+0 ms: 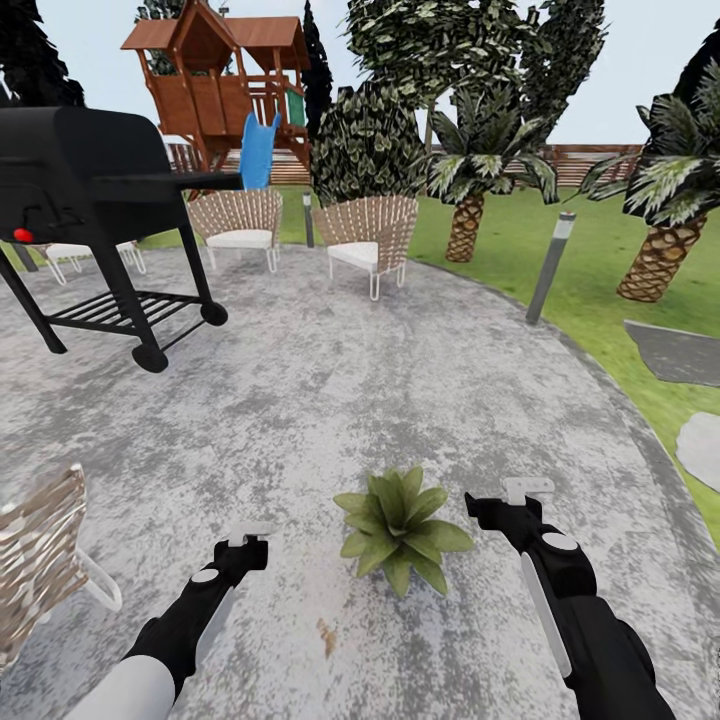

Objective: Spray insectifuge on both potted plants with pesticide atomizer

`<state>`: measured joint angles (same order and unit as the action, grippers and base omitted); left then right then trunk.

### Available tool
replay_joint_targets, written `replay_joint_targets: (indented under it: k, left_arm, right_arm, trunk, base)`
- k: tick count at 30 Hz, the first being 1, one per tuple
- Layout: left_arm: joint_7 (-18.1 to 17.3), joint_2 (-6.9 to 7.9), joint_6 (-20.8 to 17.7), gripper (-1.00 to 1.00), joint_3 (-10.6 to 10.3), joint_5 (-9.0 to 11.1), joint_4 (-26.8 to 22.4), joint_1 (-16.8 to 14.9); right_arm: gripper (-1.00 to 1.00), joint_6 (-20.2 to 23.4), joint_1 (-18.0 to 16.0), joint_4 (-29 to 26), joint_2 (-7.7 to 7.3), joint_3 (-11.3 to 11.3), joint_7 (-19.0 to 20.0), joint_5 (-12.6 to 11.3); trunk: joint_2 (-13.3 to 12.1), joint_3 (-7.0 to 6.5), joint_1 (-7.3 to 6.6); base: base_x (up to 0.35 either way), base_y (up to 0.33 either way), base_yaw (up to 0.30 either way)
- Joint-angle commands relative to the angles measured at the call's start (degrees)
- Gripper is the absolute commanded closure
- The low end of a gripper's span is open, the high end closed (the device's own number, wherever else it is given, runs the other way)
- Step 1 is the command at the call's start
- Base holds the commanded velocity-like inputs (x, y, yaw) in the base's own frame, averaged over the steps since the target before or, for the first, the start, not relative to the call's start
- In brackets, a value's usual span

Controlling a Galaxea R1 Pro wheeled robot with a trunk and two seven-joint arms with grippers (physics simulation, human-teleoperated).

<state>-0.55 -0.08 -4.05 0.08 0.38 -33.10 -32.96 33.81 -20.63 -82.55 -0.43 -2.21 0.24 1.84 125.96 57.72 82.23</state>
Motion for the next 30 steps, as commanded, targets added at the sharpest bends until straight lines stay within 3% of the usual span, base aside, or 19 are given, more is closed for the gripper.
replay_joint_targets:
  k: [1, 30]
  left_arm:
    - [-0.1, 0.0, -0.3, 1.0, 0.0, 0.0, -0.1, 0.0]
    - [-0.1, 0.0, -0.3, 1.0, 0.0, 0.1, -0.1, 0.0]
  right_arm:
    - [-1.0, 0.3, 0.0, -0.1, -0.01, 0.0, 0.0, 0.2]
    - [-1.0, 0.4, 0.0, -0.1, 0.16, 0.1, 0.0, 0.2]
  trunk:
    - [-0.4, -0.04, -0.24]
    - [-12.0, -4.84, -6.61]
  base:
    - [0.0, 0.0, 0.0]
    - [0.0, 0.0, 0.0]
